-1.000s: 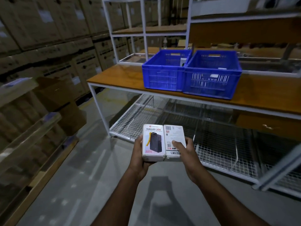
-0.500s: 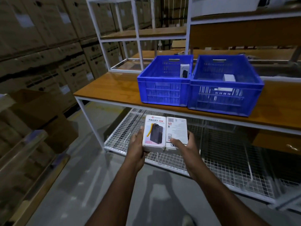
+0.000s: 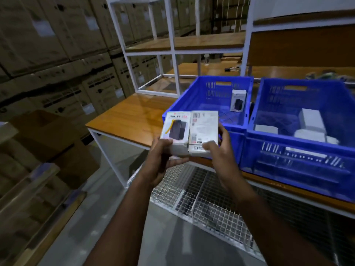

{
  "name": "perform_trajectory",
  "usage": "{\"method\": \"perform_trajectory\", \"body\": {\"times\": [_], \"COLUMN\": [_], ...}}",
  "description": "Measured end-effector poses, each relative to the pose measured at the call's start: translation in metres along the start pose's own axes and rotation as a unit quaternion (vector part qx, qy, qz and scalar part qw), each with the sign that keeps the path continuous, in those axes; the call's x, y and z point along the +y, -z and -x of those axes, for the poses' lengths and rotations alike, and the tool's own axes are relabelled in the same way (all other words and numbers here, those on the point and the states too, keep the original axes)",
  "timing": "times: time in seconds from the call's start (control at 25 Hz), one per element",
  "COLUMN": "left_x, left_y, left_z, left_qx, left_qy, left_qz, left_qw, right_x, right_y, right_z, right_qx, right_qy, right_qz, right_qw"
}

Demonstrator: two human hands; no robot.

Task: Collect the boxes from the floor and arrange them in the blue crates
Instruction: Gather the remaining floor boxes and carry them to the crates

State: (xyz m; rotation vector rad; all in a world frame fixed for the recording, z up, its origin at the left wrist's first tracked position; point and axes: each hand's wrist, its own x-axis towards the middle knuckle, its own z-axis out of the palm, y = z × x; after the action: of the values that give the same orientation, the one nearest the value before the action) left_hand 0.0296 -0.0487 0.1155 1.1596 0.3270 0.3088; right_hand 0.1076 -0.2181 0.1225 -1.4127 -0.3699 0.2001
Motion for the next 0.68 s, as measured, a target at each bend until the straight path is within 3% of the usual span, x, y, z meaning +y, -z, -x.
{"method": "perform_trajectory", "body": {"times": [0.24,0.36,0.48,0.6,0.68], "left_x": [0.049,0.061,0.065,0.060,0.049], "left_y": [-0.021,-0.026,-0.028,-0.033,-0.036], "left_z": [-0.092,-0.139,-0.181,-0.212,-0.229], "left_qx": [0.005,0.026,0.037,0.015,-0.017], "left_qy": [-0.080,-0.110,-0.125,-0.081,-0.046], "left_qz": [-0.079,-0.192,-0.358,-0.485,-0.588], "left_qw": [0.994,0.975,0.925,0.871,0.808], "right_x": [-0.024,-0.024,-0.013,0.008,0.017], "right_y": [-0.004,-0.009,-0.017,-0.030,-0.039], "right_z": [-0.091,-0.141,-0.185,-0.209,-0.214], "right_qx": [0.041,0.093,0.114,0.096,0.086], "right_qy": [0.054,0.081,0.027,-0.064,-0.097], "right_qz": [0.044,0.132,0.268,0.392,0.439], "right_qw": [0.997,0.984,0.956,0.913,0.889]}}
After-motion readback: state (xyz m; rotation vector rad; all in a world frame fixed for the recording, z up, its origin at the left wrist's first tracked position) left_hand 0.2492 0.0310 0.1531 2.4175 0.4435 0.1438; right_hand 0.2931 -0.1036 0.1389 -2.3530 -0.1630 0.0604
